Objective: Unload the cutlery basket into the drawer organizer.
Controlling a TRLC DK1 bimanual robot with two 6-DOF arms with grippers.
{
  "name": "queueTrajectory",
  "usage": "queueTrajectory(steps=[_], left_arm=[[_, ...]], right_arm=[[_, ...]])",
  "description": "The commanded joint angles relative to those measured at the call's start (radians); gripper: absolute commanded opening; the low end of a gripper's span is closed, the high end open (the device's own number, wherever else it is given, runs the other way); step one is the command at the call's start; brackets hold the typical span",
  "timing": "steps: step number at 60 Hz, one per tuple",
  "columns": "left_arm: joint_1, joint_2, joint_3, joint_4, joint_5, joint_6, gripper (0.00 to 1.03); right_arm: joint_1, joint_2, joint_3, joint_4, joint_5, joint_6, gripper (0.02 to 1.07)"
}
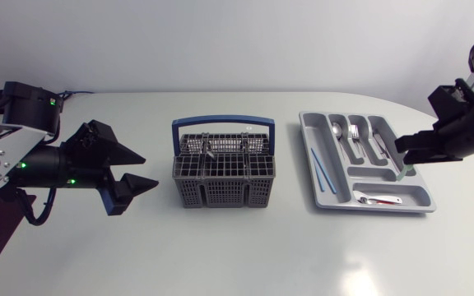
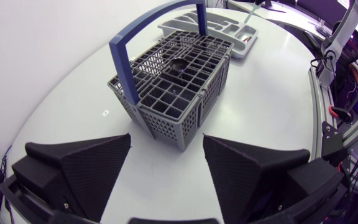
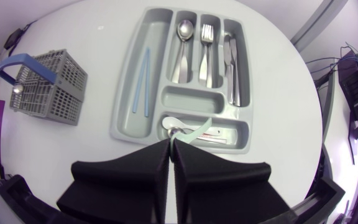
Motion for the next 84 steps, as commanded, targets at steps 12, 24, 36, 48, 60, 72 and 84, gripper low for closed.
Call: queueTrajectory(steps=[12,24,36,48,60,72,84], left_arm=[[0.024,-0.016,0.001,-0.010,0.005,0.008,0.97],[0.041,-0.017,-0.005,-0.011,0.013,0.023,0.97],[0.043,-0.030,-0.019,-0.011,0.016,0.025,0.97],[0.040,-0.057,-0.020,-0.027,0.016,0.022,0.97],[0.035,-0.088,-0.019,-0.050,0.016,0.020,0.97],[0.021,-0.106,-0.016,-0.059,0.016,0.023,0.98],[-0.048,-0.134,-0.016,-0.050,0.018,0.052,0.98]], right_arm=[[-0.085,0.103,-0.079,0.109,0.068,-0.053,0.08],[-0.088,0.129,-0.104,0.145,0.099,-0.031,0.08],[-0.035,0.196,-0.121,0.193,0.099,0.025,0.08],[0.053,0.268,-0.125,0.264,0.099,0.094,0.24],[0.071,0.350,-0.111,0.310,0.099,0.114,0.28],[0.016,0.393,-0.094,0.343,0.094,0.087,0.43],[0.019,0.287,-0.134,0.356,0.061,0.071,0.66]])
